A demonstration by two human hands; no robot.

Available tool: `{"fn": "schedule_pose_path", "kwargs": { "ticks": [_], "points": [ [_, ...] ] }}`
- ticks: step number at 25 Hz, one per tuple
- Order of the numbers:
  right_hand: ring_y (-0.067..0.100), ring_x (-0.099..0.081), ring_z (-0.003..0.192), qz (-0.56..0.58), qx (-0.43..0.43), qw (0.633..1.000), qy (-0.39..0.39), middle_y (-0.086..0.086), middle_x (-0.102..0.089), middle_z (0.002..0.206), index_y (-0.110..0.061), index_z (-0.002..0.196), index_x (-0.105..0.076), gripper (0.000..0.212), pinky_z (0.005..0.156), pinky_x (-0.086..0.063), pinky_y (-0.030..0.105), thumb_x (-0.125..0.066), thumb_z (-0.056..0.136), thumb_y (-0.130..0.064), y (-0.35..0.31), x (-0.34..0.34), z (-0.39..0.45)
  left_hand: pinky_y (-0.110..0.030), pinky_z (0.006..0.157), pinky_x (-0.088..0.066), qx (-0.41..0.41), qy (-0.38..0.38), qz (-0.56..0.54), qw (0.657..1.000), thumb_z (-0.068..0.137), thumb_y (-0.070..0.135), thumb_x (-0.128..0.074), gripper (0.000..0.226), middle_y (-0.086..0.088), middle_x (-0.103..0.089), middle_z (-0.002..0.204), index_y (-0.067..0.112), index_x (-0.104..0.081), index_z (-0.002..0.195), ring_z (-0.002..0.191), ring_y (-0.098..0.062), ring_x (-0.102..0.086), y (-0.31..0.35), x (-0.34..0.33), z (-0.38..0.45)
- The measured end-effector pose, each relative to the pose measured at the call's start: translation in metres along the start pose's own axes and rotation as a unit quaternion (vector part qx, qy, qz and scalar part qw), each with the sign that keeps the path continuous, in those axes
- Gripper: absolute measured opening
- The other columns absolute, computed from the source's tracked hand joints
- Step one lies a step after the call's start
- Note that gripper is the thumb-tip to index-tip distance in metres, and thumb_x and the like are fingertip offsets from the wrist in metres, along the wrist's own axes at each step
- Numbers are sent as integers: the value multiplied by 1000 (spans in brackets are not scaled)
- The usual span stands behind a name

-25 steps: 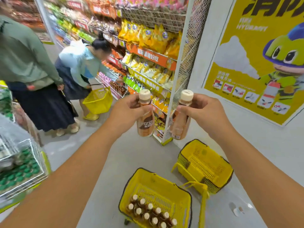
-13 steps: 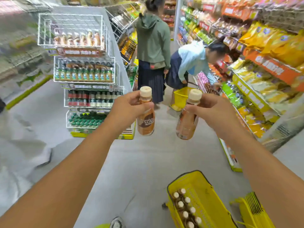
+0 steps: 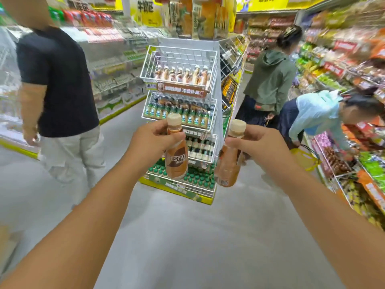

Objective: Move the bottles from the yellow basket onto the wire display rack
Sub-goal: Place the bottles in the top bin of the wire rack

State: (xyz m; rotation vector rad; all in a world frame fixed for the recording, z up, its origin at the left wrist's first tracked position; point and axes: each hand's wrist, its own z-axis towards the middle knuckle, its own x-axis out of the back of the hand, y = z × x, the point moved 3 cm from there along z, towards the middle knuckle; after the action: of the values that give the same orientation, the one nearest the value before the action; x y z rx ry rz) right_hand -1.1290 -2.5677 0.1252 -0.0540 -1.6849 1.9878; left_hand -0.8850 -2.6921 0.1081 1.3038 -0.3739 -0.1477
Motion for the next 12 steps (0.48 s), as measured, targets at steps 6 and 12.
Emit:
{"fn": "schedule_pose_path", "kwargs": {
  "ticks": [6,12],
  "points": [
    [-1,-58,50,11,-17,999,29,2,-78,84,-18,101,-81,20,57,-42,20,-85,82,-21,-14,-73,107,-37,81,-60,-9,-17,21,1000,80,36,-84,23,15,-76,105,44,-77,100,98,-13,-73,-17,68,114],
    [0,-56,46,11,-3,1000,25,8,-77,88,-15,108,-78,28,49,-40,13,-86,81,-17,-11,-106,212,-29,76,-52,-14,-26,13,999,81,34,-84,27,16,-75,108,38,-74,106,100,-8,-70,-34,88,225]
  ]
}}
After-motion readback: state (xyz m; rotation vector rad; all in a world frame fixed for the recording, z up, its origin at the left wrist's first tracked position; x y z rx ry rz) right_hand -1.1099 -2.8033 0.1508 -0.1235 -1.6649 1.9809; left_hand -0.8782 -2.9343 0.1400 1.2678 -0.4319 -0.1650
